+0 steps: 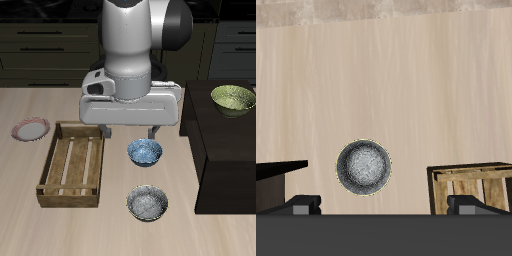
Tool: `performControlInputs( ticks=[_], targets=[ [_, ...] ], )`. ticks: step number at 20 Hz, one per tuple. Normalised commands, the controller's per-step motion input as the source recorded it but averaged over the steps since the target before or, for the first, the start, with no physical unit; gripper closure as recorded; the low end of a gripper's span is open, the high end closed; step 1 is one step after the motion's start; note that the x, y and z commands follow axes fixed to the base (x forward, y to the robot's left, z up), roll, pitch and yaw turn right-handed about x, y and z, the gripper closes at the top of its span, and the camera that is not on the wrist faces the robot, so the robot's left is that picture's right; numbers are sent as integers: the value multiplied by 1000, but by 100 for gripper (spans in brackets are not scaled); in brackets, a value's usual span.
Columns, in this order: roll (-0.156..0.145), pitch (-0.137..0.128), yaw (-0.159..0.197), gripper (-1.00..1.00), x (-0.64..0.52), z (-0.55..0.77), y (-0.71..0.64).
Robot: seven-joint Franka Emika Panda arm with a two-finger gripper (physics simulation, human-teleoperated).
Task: Place the black bowl on the plate
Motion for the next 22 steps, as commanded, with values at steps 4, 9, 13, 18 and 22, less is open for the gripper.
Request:
performControlInputs(
  ticks=[4,9,13,18,22],
  targets=[
    [-14,23,-6,-100,200,-132,-21],
    [-6,22,-12,-100,130,-194,-72],
    [-6,44,8,-100,94,-380,-32],
    [7,26,28,-100,52,-268,-3],
    [1,17,26,-100,89,-262,-75]
  ],
)
